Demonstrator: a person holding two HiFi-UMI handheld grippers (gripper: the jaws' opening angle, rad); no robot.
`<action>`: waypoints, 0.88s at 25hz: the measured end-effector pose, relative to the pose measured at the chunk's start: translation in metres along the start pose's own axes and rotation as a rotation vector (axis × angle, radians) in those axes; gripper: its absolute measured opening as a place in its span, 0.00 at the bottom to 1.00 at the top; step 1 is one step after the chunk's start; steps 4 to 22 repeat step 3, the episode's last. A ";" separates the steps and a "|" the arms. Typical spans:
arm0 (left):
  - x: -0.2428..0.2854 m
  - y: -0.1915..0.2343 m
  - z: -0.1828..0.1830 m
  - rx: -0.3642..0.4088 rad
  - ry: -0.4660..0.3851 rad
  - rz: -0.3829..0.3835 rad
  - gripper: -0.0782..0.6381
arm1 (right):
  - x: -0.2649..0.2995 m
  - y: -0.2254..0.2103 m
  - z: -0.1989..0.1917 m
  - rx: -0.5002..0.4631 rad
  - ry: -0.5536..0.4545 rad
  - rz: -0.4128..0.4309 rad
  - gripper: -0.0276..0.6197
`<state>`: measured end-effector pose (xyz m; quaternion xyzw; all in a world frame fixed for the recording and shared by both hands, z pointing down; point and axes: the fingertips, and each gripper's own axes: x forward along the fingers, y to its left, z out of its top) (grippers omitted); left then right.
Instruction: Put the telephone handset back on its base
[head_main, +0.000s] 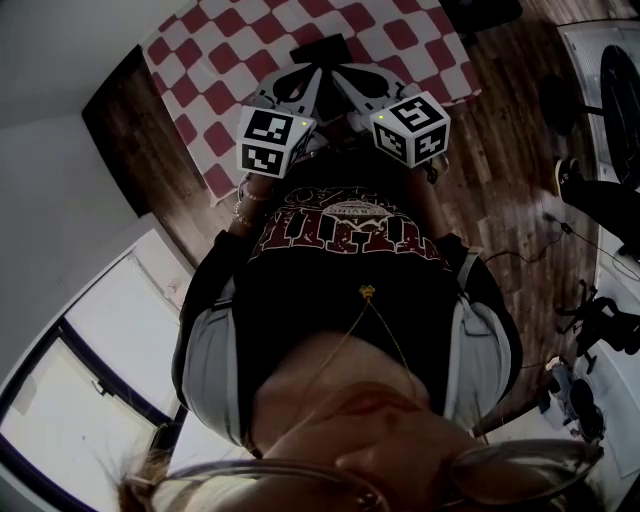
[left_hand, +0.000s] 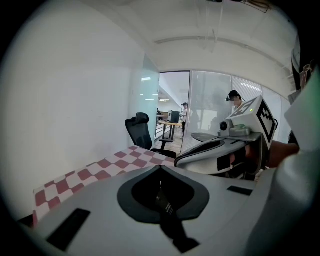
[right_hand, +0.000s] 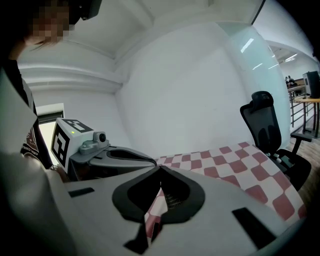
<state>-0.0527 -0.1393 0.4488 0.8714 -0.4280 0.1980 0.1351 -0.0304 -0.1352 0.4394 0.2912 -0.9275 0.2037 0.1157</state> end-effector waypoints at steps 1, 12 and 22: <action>0.000 0.000 -0.001 -0.002 0.001 -0.002 0.12 | 0.000 0.000 -0.001 -0.001 0.001 0.001 0.07; 0.000 0.000 -0.002 -0.007 0.003 -0.005 0.12 | 0.001 0.001 -0.002 0.000 0.003 0.001 0.07; 0.000 0.000 -0.002 -0.007 0.003 -0.005 0.12 | 0.001 0.001 -0.002 0.000 0.003 0.001 0.07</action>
